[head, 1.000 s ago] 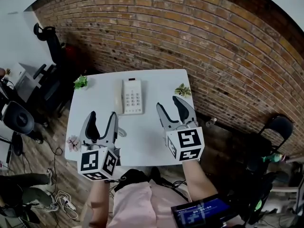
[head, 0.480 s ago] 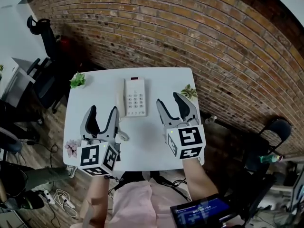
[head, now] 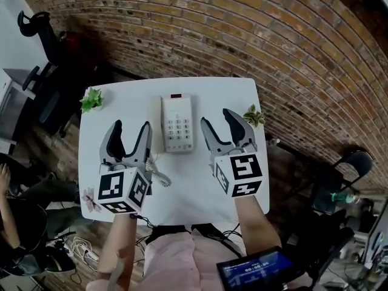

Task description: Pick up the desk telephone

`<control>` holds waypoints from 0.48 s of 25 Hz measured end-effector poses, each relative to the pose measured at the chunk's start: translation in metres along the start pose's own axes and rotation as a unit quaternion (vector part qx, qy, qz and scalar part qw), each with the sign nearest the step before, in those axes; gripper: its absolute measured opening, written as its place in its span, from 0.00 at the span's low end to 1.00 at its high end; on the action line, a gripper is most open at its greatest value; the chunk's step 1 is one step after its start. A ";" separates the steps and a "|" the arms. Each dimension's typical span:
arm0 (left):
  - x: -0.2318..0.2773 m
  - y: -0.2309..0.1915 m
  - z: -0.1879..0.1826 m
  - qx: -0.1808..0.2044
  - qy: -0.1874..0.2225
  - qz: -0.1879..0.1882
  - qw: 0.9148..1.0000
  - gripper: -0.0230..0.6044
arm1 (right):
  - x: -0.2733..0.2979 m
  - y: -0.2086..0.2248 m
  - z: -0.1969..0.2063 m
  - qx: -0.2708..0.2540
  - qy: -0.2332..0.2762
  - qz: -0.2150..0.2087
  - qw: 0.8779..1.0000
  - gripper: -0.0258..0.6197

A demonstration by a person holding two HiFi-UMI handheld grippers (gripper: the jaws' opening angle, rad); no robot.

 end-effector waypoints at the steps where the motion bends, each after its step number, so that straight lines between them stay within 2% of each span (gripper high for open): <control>1: 0.007 -0.004 0.000 -0.001 -0.002 0.002 1.000 0.54 | 0.007 0.000 0.000 0.000 -0.003 0.000 1.000 0.41; 12: 0.077 -0.030 0.020 -0.019 -0.049 0.021 0.998 0.54 | 0.082 0.005 0.004 0.009 -0.046 -0.015 0.999 0.45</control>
Point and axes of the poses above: the fingertips, and each gripper's own axes: x forward along the fingers, y to its right, z out of its underside, the point moved 6 cm from there along -x, backward along the fingers, and after that the axes turned 9 degrees about -y, right-handed, at the moved point
